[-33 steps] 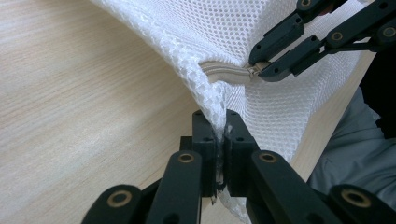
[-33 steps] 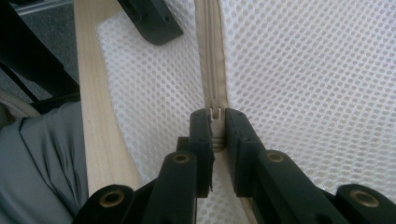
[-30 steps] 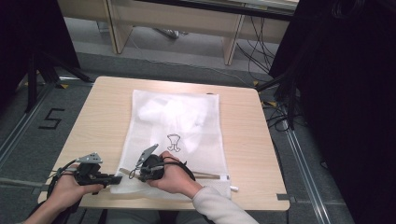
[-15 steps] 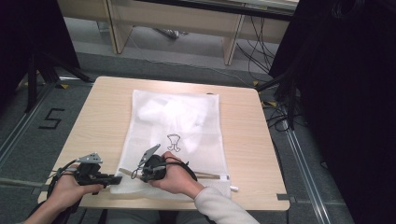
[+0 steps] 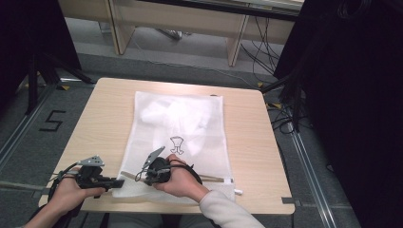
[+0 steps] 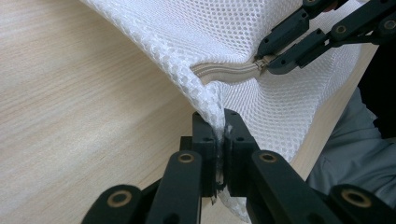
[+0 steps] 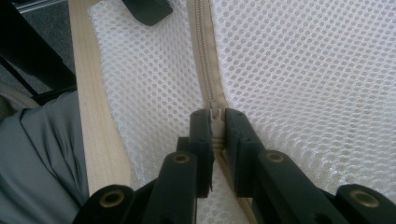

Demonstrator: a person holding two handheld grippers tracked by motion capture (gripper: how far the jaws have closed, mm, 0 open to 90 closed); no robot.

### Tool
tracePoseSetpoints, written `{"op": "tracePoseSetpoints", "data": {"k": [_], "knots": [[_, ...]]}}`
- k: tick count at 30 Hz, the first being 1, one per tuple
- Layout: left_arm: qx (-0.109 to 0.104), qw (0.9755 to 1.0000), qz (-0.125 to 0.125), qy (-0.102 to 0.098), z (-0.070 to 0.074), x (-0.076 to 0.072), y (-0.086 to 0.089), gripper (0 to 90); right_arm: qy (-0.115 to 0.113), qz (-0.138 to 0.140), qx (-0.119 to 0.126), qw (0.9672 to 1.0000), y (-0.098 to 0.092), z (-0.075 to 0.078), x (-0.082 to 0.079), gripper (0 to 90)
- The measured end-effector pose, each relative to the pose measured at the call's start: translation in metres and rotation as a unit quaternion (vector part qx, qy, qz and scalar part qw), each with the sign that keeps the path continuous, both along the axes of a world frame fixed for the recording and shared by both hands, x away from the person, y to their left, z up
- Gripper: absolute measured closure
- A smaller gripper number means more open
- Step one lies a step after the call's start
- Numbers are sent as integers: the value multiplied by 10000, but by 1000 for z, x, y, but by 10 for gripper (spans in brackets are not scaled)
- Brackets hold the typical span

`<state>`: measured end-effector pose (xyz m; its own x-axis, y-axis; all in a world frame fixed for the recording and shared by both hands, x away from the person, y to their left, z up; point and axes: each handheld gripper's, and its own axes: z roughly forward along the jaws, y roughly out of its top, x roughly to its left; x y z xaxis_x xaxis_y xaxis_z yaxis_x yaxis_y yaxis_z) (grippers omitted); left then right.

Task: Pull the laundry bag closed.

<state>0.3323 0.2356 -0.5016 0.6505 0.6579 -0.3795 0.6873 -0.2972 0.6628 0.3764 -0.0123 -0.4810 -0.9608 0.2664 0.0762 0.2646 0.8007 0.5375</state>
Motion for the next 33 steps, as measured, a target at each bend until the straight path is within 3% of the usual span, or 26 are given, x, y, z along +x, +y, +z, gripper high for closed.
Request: {"op": "tracePoseSetpoints", "data": {"k": [6,33], "knots": [[14,10000,-4,-2,0,0,0,849,93,-91,-42,9999,-2,1,-1,826],[10,9999,105,-55,-1,0,-2,848,36,-72,-80,9999,-11,1,1,826]]}}
